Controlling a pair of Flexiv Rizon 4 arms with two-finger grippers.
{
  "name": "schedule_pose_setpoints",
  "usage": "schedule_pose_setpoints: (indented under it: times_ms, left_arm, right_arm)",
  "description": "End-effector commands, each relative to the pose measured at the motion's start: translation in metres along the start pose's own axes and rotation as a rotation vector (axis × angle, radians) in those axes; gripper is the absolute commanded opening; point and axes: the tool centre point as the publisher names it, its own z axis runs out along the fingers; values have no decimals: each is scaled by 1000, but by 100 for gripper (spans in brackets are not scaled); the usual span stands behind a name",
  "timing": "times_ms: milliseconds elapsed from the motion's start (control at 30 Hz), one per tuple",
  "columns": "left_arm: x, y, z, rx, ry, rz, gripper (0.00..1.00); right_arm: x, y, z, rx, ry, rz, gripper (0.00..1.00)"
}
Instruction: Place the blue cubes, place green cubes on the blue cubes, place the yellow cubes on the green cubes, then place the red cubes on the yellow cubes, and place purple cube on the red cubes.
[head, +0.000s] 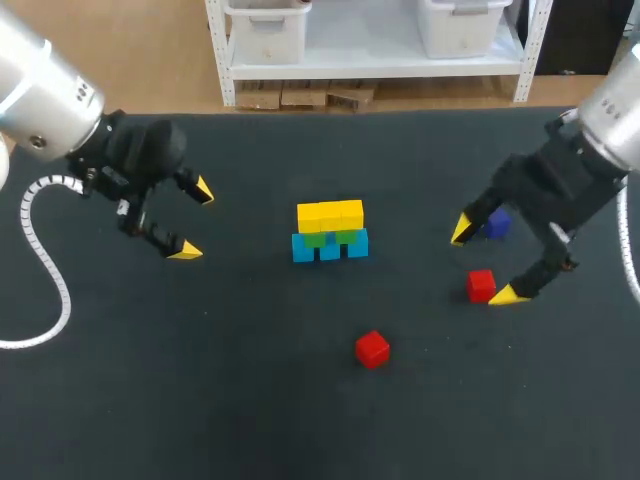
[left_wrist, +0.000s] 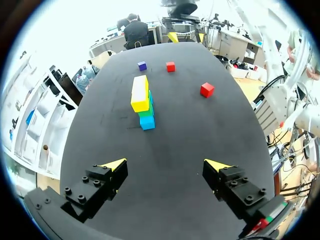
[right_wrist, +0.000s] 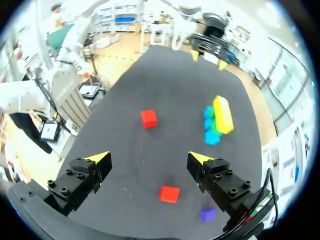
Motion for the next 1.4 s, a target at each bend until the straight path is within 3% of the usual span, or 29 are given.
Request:
schedule_pose_setpoints:
  times_ms: [33,300,567,967,1033,1100,1167,1233,1300,1333,1400]
  left_arm:
    - [1,0,0,-2,-3,2,100]
    - [1,0,0,-2,-3,2,100]
    - [1,0,0,-2,-3,2,100]
    - [1,0,0,-2,-3,2,100]
    - [1,0,0,-2,-3,2,100]
    - [1,0,0,-2,-3,2,100]
    - [1,0,0,-2,-3,2,100]
    - [1,0,0,-2,-3,2,100]
    - [1,0,0,-2,-3,2,100]
    - [1,0,0,-2,-3,2,100]
    - [1,0,0,-2,-3,2,100]
  right_arm:
    - [-11,-3,22,-43,-16,-47,100]
    - [-34,9,74,-172,-17,-190,100]
    - [-45,8,106,-231,-24,-255,100]
    - [-42,-4,127,-197,-36,-208,100]
    - [-41,-5,130,-184,-34,-187,94]
    - [-40,-6,132,-168,-38,-171,97]
    - [-39,-6,135,-145,-24,-156,94]
    - [-39,-6,138,-138,-24,-147,100]
    - [-39,-7,139,-130,-20,-146,93]
    - [-39,-7,140,-128,-21,-143,76]
    - [-38,-7,142,-124,-22,-136,85]
